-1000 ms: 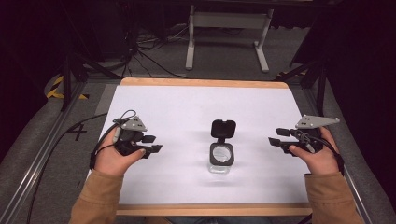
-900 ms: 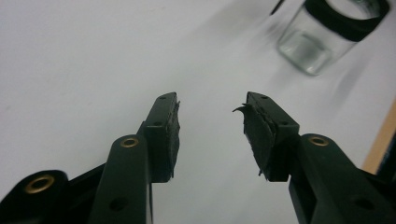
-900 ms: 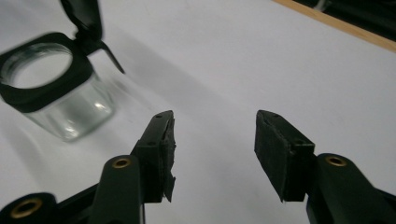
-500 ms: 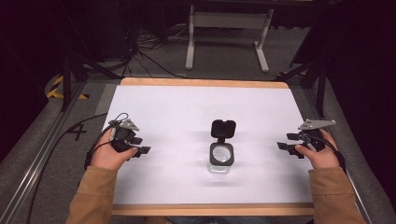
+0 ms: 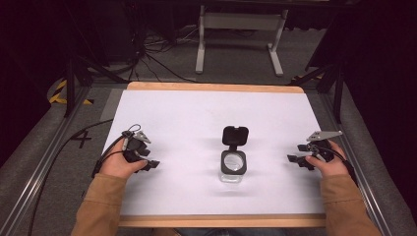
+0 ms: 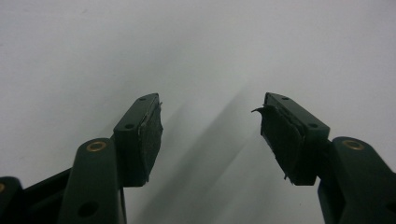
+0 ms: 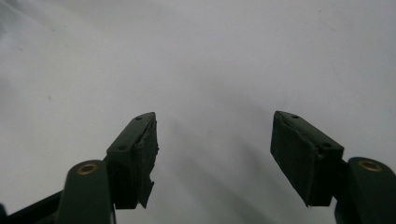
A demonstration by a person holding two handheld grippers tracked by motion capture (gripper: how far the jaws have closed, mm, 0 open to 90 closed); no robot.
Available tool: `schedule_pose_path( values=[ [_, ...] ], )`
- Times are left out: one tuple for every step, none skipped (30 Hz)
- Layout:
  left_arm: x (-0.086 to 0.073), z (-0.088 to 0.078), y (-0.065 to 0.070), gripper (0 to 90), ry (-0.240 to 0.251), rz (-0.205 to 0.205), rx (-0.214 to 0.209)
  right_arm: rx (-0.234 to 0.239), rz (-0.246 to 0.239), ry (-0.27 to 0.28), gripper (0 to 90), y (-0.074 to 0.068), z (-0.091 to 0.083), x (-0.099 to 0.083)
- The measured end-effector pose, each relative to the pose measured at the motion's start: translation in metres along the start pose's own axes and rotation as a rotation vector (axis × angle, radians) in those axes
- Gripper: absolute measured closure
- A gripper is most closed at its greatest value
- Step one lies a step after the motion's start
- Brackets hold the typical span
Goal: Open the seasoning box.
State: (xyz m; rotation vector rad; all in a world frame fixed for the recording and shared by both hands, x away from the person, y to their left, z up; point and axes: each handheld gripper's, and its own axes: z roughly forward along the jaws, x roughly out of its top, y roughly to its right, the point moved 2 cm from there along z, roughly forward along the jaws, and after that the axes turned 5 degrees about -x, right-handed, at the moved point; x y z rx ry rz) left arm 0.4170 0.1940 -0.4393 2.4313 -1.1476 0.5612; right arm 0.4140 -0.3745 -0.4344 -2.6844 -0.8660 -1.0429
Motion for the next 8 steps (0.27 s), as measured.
schedule_pose_path(
  values=[
    [0.0000,0.0008,0.0002,38.2,-0.007,0.001,0.000,-0.004,-0.006,-0.001,32.5,-0.0012,0.0010,0.0003],
    [0.0000,0.0018,0.0002,37.5,-0.009,0.002,0.000,-0.005,-0.018,-0.003,32.2,-0.0015,0.0016,0.0006],
    [0.0000,0.0024,0.0003,37.1,-0.013,0.001,-0.004,-0.002,-0.018,-0.001,31.8,-0.0023,0.0022,0.0008],
    [0.0001,0.0029,0.0003,36.6,-0.019,0.003,-0.006,-0.003,-0.023,-0.004,31.6,-0.0027,0.0028,0.0008],
    [0.0002,0.0034,0.0012,36.1,-0.027,-0.001,-0.006,-0.001,-0.022,-0.008,31.3,-0.0034,0.0032,0.0008],
    [0.0009,0.0045,0.0018,35.3,-0.031,0.005,-0.005,-0.003,-0.024,-0.018,31.1,-0.0039,0.0038,0.0006],
    [0.0017,0.0052,0.0034,34.3,-0.043,0.005,-0.010,-0.007,-0.023,-0.033,31.0,-0.0048,0.0044,0.0004],
    [0.0026,0.0056,0.0051,33.7,-0.047,0.009,-0.009,-0.010,-0.024,-0.041,31.0,-0.0055,0.0052,0.0004]
  ],
)
